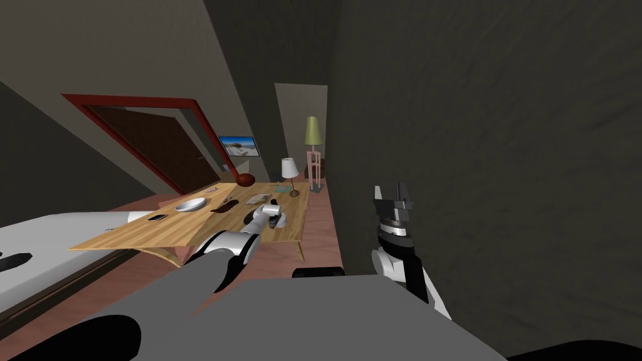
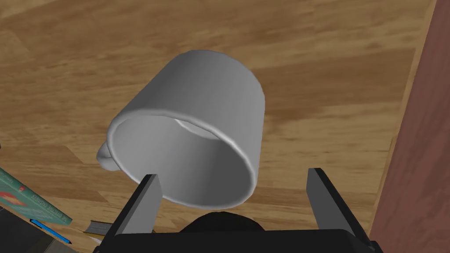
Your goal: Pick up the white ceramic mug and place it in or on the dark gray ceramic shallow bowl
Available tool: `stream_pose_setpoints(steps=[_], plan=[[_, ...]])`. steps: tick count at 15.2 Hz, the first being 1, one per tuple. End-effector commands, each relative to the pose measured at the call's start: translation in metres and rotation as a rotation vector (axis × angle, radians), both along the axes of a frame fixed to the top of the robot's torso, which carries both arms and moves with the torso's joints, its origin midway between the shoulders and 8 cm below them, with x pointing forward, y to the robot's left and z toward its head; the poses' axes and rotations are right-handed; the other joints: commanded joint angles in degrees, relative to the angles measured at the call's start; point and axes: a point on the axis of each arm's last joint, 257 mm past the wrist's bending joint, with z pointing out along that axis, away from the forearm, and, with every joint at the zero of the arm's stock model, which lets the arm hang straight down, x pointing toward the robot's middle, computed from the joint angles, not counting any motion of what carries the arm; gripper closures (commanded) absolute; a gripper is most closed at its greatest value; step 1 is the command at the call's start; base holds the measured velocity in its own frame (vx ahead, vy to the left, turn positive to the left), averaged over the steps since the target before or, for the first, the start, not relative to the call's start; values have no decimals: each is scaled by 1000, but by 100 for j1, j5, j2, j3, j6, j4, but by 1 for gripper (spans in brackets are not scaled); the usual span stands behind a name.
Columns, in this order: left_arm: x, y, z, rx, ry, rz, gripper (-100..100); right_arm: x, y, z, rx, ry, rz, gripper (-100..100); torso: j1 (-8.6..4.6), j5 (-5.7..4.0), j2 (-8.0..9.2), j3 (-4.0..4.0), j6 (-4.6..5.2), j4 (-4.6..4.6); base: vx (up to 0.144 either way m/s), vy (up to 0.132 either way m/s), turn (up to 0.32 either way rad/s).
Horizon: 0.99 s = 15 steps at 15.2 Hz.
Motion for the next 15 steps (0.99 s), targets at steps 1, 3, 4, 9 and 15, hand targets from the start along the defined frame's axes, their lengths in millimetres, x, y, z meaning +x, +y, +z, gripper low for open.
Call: stream_pose_setpoints(steps=[1,3,4,9,15], plan=[[-12,2,-3,-4,54,18,-100,0,0,0,0,0,0,0,0,0,0,0,0,0,20,-24,-12],[-18,3,-3,-7,83,28,-100,0,0,0,0,0,0,0,3,1,0,0,-1,0,22,-22,-8],[-24,3,-3,-9,108,36,-100,0,0,0,0,0,0,0,4,1,-1,-1,0,0,35,-25,-14],[-31,4,-3,-11,139,47,-100,0,0,0,0,0,0,0,11,2,-5,-3,-1,-1,30,-10,-5],[-44,3,-26,-11,135,48,-100,0,0,0,0,0,0,0,23,6,-6,-4,-2,-2,31,16,-5]])
